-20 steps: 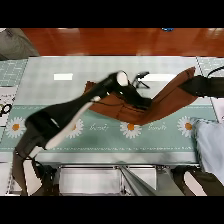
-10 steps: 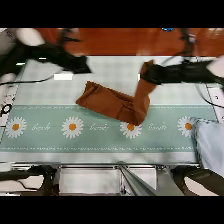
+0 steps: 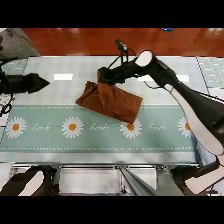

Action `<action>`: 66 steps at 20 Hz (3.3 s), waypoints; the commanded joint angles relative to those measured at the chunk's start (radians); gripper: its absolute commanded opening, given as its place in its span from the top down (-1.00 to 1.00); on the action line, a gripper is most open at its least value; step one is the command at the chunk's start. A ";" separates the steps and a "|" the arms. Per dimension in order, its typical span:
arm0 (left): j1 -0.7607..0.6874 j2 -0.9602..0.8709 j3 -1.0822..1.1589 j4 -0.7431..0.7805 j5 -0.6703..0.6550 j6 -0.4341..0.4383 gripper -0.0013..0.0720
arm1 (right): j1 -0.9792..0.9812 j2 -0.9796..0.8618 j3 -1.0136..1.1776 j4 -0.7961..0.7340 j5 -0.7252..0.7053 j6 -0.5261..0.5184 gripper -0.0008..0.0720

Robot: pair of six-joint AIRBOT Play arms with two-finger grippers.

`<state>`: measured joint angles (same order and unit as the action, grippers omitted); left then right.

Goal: Fold the shirts.

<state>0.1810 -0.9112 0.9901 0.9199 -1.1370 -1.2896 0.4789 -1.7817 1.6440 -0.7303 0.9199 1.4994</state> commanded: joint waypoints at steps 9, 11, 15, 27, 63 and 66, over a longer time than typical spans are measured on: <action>0.027 0.050 -0.108 -0.034 0.118 -0.027 0.90 | -0.027 -0.065 0.051 0.047 0.185 -0.025 -0.17; 0.024 0.077 -0.045 -0.084 0.088 -0.027 0.90 | -0.138 0.023 0.051 0.019 0.334 -0.019 -0.17; 0.025 0.136 0.047 -0.091 0.084 -0.032 0.90 | -0.338 0.323 0.044 -0.362 0.549 0.046 -0.17; 0.024 0.138 -0.274 -0.100 -0.006 -0.011 0.90 | -0.595 0.859 -1.023 -0.309 0.004 0.113 -0.18; 0.024 0.138 -0.348 -0.106 0.033 -0.001 0.90 | -0.395 0.282 0.304 -0.492 0.582 0.116 0.90; 0.024 0.138 -0.347 -0.133 0.032 -0.001 0.90 | -0.538 0.357 0.306 -0.476 0.624 0.137 0.90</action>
<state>0.2054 -0.7723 0.6434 0.8074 -1.1042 -1.2907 0.0448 -1.4803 1.9060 -1.1755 1.4658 1.6009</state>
